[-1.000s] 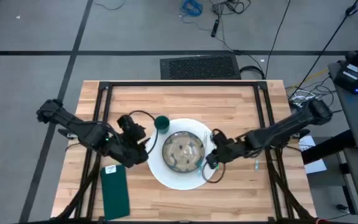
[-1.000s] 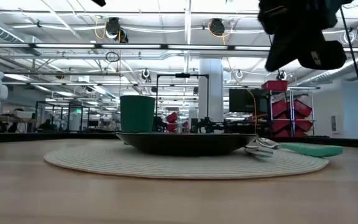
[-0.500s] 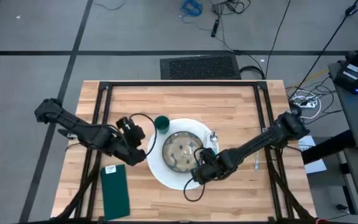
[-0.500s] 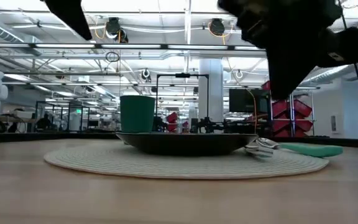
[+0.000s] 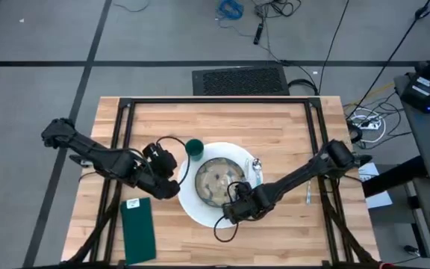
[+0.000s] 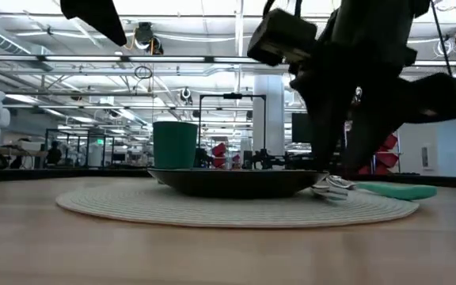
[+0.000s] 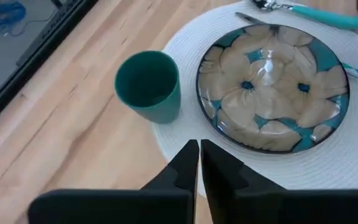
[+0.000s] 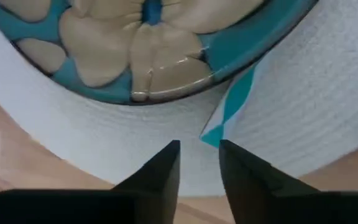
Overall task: Set table place
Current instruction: Put the blue knife on the right of the white table mat
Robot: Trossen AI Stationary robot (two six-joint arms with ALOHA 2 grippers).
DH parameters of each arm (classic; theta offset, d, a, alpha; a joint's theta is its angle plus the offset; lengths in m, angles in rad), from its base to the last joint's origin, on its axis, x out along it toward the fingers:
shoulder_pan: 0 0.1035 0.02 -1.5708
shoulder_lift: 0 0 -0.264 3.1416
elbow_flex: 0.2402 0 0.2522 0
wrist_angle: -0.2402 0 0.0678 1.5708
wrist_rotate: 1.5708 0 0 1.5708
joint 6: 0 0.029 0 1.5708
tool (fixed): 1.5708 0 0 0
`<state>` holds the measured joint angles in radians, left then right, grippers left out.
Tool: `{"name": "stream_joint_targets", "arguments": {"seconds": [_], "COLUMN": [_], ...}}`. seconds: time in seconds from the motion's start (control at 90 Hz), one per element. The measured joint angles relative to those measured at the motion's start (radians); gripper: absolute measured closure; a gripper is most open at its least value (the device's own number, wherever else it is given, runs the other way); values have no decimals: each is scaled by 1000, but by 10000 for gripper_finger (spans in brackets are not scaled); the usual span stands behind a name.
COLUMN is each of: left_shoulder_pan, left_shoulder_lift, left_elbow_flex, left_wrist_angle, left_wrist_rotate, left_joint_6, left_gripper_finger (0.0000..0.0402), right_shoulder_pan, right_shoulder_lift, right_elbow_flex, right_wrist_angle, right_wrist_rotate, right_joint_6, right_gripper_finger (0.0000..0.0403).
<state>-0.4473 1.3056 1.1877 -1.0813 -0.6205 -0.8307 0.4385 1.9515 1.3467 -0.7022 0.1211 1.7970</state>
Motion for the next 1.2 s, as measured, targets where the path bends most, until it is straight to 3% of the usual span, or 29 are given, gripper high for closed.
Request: {"name": "stream_joint_targets", "arguments": {"seconds": [0.389, 0.633, 0.789, 0.978, 1.2], "left_shoulder_pan": [-1, -1, -1, -1, -5], "left_shoulder_lift": [0, 0, 0, 0, 0], "left_elbow_flex": [0, 0, 0, 0, -39], "left_wrist_angle": [-1, 0, -1, -1, -2], "left_wrist_rotate": [-32, -38, -40, -43, -41], "left_joint_6": [10, 55, 54, 60, 51], "left_gripper_finger": [396, 396, 396, 396, 396], "right_shoulder_pan": [-5, -23, -27, -26, -4], "right_shoulder_lift": [6, 35, 48, 48, 40], "right_elbow_flex": [-1, -1, -1, -1, -1], "right_wrist_angle": [-18, -2, 10, 0, -39], "right_wrist_rotate": [17, 13, 6, 25, -9], "right_joint_6": [46, 6, -2, 4, 44], "right_gripper_finger": [243, 241, 275, 377, 375]}}
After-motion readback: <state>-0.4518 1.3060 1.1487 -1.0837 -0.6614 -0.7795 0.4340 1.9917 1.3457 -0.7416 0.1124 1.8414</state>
